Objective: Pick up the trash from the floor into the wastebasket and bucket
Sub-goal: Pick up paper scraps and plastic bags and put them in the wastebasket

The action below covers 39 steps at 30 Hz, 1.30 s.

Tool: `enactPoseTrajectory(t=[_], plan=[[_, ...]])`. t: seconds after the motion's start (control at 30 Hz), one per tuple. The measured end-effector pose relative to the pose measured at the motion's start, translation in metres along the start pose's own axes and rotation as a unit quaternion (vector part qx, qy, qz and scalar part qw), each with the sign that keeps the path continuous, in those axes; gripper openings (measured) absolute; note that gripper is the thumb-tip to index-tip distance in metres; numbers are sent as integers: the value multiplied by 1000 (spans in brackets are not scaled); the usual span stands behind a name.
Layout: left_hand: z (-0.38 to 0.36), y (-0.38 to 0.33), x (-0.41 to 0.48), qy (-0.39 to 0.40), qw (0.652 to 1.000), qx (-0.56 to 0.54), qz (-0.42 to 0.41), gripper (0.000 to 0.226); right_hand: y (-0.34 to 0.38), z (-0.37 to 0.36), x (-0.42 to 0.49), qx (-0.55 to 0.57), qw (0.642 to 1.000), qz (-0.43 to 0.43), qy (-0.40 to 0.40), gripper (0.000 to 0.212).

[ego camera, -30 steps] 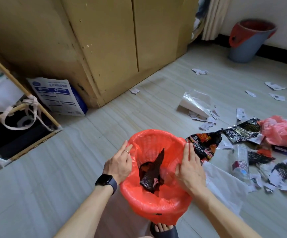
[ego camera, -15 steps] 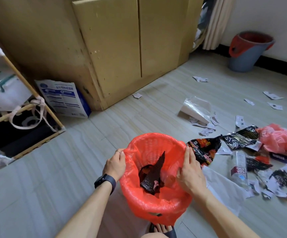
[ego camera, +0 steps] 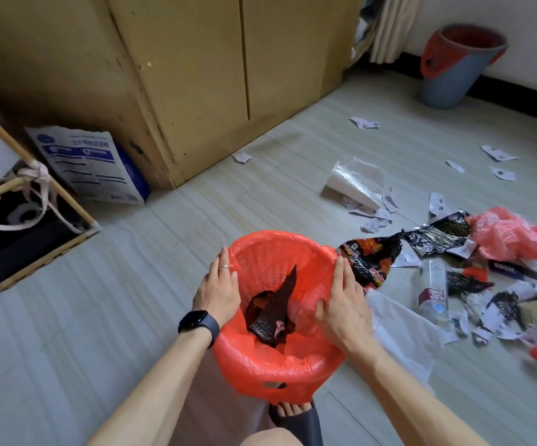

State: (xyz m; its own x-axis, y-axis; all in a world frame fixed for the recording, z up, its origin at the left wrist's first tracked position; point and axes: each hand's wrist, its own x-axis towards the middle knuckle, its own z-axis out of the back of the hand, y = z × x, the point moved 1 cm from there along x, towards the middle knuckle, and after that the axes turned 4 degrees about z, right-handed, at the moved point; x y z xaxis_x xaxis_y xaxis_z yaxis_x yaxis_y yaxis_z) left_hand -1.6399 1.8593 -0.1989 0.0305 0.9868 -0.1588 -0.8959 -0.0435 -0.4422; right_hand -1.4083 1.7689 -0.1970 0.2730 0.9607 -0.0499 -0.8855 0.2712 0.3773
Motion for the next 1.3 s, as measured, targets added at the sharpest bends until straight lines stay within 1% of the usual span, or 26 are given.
enactPoseTrajectory(t=[0.1, 0.2, 0.27, 0.3, 0.33, 0.37, 0.43, 0.5, 0.57, 0.63, 0.7, 0.77, 0.83, 0.97, 1.07, 1.17, 1.23, 1.3], plan=[[4, 4, 6, 14, 998, -50, 28, 47, 1, 0, -2, 35, 999, -14, 6, 88], [7, 9, 11, 46, 998, -30, 43, 44, 0, 5, -2, 47, 998, -10, 39, 90], [11, 4, 13, 91, 994, -5, 63, 50, -5, 12, 1, 43, 996, 13, 83, 93], [14, 0, 14, 107, 992, 24, 68, 58, -8, 16, 3, 42, 993, 21, 110, 93], [19, -8, 13, 106, 990, 67, 58, 68, -14, 24, 8, 32, 990, 26, 134, 92], [24, -17, 13, 88, 989, 111, 30, 76, -18, 33, 12, 17, 988, 33, 151, 90], [31, -45, 9, 44, 985, 152, -61, 81, -28, 54, 17, -12, 986, 52, 158, 83], [29, -88, 1, 40, 979, 145, -134, 80, -46, 81, 13, -30, 984, 57, 163, 72], [21, -133, -7, 54, 974, 126, -182, 78, -70, 108, 9, -91, 975, 55, 196, 58], [7, -180, -15, 67, 963, 116, -235, 75, -96, 141, 7, -171, 956, 35, 235, 47], [-10, -224, -23, 82, 950, 113, -278, 73, -133, 171, 10, -218, 945, -13, 242, 36], [-28, -258, -28, 102, 942, 115, -299, 72, -171, 193, 11, -212, 952, -55, 216, 31], [-52, -284, -32, 126, 932, 124, -317, 70, -213, 206, 5, -160, 964, -100, 187, 31], [-114, -326, -34, 170, 897, 190, -362, 70, -301, 198, -25, -54, 961, -207, 172, 39], [-168, -357, -40, 203, 852, 251, -413, 67, -358, 162, -48, -3, 951, -259, 166, 43], [-229, -380, -48, 227, 800, 306, -464, 67, -393, 118, -64, 18, 945, -283, 165, 56], [-269, -387, -53, 243, 769, 337, -486, 69, -403, 94, -67, 23, 946, -278, 165, 63], [-312, -393, -58, 239, 737, 367, -515, 72, -413, 68, -61, 17, 953, -258, 160, 70]])
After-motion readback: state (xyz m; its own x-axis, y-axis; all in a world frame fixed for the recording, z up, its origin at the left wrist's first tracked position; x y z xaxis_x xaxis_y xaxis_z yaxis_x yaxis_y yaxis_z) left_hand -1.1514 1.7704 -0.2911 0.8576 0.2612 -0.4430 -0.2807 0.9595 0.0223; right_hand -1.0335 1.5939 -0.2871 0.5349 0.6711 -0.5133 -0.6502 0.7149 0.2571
